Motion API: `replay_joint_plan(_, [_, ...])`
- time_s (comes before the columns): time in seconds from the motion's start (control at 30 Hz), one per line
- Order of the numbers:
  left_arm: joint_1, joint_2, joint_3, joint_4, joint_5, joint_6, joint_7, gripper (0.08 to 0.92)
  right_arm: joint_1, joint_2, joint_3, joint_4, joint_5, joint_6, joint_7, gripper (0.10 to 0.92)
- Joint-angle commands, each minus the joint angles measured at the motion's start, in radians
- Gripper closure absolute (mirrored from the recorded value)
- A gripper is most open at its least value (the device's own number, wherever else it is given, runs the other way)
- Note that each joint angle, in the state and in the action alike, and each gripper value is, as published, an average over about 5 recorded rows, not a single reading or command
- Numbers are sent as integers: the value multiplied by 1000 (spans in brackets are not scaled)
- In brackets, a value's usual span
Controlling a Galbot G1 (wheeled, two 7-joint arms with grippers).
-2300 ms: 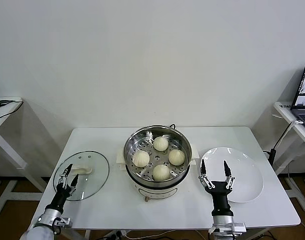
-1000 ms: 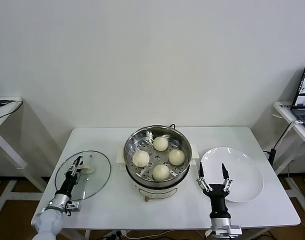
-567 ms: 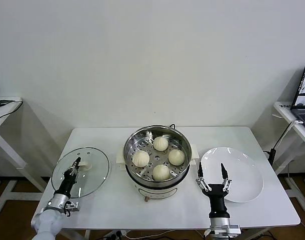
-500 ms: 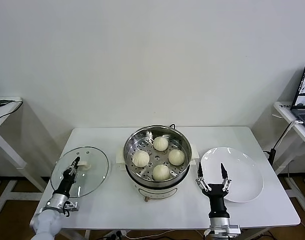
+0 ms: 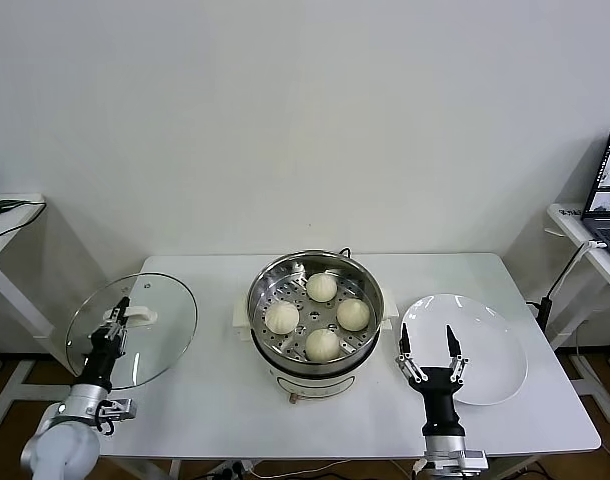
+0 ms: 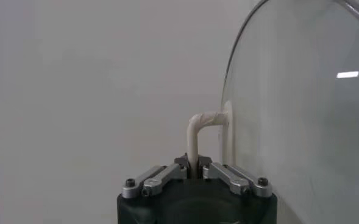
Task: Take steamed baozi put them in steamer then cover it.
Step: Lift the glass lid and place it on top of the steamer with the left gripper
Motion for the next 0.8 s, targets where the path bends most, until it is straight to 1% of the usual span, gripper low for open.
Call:
replay_joint_plan(0.03, [172, 64, 92, -511, -195, 347, 257, 812, -4, -10, 21, 15, 6, -12, 4, 203])
replay_joint_plan(0.17, [137, 84, 211, -583, -143, 456, 314, 812, -3, -19, 36, 21, 12, -18, 6, 203])
replay_joint_plan(0.33, [43, 101, 403, -601, -75, 568, 374, 812, -2, -25, 56, 26, 21, -32, 8, 203])
replay_joint_plan(0.6, [-134, 82, 628, -526, 47, 656, 433, 812, -11, -19, 81, 30, 16, -39, 13, 203])
replay_joint_plan(0.8, [-229, 52, 770, -483, 132, 710, 471, 812, -22, -8, 100, 33, 8, -37, 13, 203])
